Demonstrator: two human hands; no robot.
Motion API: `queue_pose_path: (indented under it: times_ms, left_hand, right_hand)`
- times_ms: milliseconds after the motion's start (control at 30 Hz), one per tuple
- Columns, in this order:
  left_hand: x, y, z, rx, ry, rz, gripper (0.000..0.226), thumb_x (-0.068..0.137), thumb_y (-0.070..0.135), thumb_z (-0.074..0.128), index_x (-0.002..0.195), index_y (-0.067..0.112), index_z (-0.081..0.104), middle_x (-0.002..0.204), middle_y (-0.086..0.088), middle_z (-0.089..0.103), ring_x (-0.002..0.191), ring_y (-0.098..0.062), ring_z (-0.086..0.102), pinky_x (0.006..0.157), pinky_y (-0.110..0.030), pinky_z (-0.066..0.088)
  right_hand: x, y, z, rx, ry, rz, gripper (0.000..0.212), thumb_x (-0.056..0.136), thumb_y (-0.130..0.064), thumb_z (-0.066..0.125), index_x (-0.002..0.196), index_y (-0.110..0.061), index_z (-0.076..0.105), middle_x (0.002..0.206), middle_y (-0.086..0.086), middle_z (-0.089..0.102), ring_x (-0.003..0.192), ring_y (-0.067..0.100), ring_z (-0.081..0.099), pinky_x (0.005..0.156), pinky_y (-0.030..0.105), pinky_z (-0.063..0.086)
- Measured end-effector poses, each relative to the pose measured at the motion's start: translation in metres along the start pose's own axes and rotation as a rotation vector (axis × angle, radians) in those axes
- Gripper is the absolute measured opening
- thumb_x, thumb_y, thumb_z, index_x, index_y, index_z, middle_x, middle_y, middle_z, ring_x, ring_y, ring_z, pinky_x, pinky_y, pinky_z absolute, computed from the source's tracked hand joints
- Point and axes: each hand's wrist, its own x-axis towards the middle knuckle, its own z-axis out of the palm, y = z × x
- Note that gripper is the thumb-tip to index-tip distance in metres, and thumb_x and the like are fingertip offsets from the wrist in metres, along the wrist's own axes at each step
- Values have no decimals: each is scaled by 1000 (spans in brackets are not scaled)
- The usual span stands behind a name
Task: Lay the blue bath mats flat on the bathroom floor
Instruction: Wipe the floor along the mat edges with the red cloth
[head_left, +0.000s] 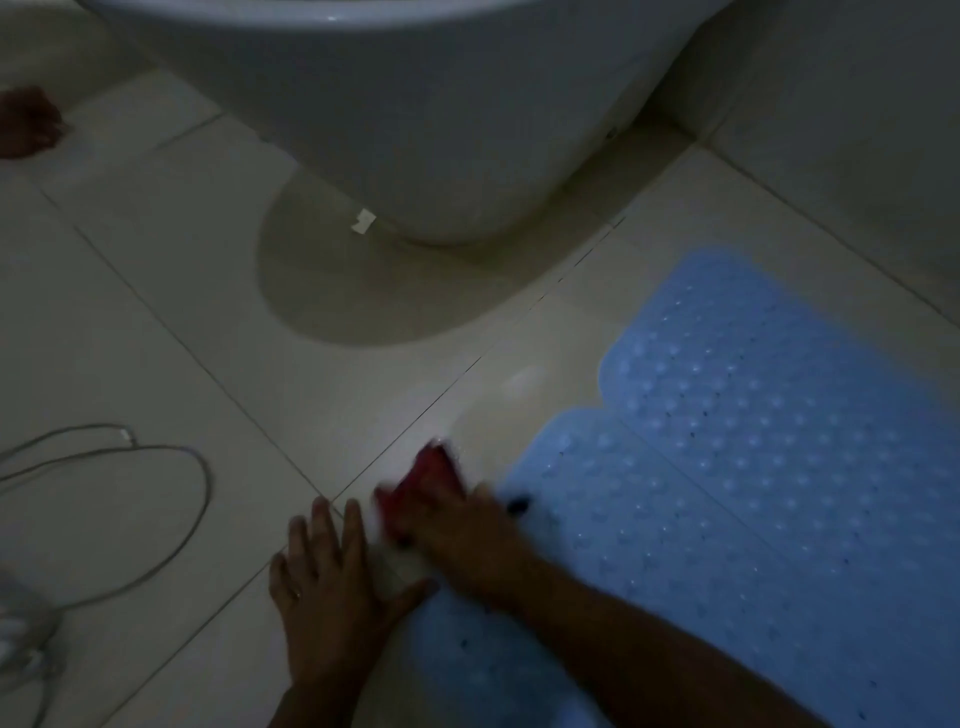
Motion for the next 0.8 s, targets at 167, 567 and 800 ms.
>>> queue_pose_path:
  times_ms: [167,567,800]
  left_hand:
    - [9,2,-4,-1,81,72,129,48,93,57,153,21,39,163,-15,32,146,-44,32,110,-64,28]
    - [102,178,12,-49,147,381,95,70,81,56,141,18,61,158,-14,43,144,-42,41,109,-66,29]
    - [185,280,33,18,203,602,77,90,71,45,151,23,48,165,-9,30,154,-40,18,117,-70,18]
  right_hand:
    - [-17,14,22,-93,-97,-104,49,104,-47,31,152,-36,35,167,-1,20,154,28,13,115,60,20]
    - [49,216,-77,-52,41,553,65,103,-40,21,160,-22,-4,169,7,-5,155,26,-12,124,55,1]
    - [70,327,-117,-21,61,705,66,104,-41,26,160,-25,-5,168,3,-12,154,24,-15,123,53,-7]
